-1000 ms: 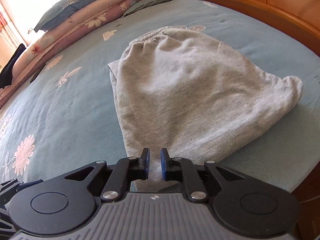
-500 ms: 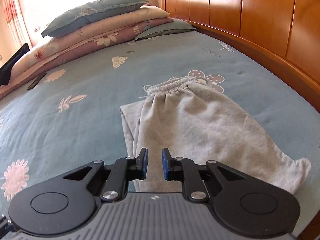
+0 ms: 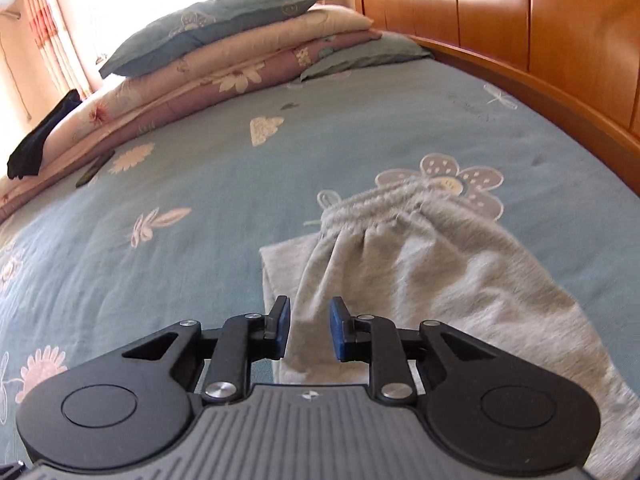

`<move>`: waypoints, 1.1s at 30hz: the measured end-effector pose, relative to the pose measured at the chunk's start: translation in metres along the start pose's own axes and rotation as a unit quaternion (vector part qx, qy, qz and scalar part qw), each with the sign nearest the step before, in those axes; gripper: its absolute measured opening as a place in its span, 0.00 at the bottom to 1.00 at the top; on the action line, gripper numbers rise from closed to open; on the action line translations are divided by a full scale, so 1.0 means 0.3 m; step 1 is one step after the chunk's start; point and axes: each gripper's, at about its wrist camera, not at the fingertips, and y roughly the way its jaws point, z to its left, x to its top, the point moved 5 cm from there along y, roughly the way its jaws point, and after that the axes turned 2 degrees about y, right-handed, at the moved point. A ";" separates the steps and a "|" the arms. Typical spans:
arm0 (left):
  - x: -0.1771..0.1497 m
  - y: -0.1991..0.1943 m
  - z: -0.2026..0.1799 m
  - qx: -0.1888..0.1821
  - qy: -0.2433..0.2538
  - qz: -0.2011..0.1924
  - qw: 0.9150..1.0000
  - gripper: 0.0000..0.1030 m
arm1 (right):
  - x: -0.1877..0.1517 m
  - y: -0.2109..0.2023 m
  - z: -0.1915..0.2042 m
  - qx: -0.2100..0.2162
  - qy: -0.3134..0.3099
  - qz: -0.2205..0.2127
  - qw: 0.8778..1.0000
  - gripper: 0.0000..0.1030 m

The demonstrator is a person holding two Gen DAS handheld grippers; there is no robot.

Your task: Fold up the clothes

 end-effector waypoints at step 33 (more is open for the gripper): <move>0.695 0.770 -0.216 -0.135 0.141 0.070 0.978 0.77 | 0.117 0.303 -0.465 -0.002 0.105 0.070 0.992 0.22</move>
